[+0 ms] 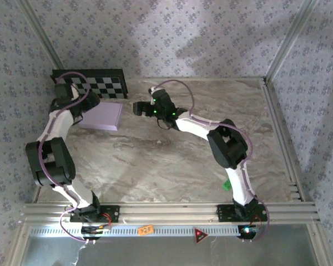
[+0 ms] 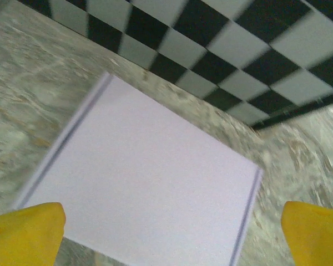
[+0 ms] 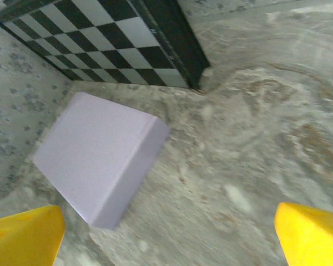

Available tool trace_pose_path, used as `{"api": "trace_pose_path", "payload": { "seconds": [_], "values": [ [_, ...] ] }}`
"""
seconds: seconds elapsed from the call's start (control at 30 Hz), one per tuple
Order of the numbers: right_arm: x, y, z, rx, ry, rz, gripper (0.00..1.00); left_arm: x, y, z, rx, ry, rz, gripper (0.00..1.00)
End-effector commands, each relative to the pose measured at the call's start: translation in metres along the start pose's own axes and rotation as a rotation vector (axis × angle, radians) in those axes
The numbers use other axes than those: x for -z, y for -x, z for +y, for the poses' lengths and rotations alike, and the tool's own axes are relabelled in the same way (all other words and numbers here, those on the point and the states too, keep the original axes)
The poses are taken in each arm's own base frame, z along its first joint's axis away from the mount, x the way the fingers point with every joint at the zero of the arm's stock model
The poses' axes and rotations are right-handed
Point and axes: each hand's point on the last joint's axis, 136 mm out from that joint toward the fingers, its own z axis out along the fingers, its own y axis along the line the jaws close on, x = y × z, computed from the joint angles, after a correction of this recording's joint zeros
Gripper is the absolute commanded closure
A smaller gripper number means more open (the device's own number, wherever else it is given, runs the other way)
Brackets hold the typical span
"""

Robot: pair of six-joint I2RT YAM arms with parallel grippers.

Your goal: Fold the paper box

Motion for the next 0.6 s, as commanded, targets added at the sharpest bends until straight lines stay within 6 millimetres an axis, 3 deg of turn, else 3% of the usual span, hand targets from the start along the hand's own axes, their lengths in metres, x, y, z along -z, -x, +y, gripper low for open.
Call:
{"api": "trace_pose_path", "payload": {
  "seconds": [0.0,0.13,0.3,0.57],
  "values": [
    [0.033,0.007,-0.037,0.095,-0.093,-0.002,0.01,0.016,-0.006,-0.01,-0.079,-0.014,-0.054,0.01],
    [0.075,0.0,-0.084,0.152,-0.233,-0.009,0.01,0.028,-0.035,-0.016,-0.185,-0.036,-0.045,0.01],
    [0.133,-0.01,-0.139,0.259,-0.439,0.019,0.01,0.032,-0.071,-0.008,-0.261,-0.02,-0.044,0.01],
    [0.215,-0.026,-0.219,0.296,-0.661,0.016,0.01,0.024,-0.113,0.01,-0.334,0.013,-0.076,0.0]
  ]
}}
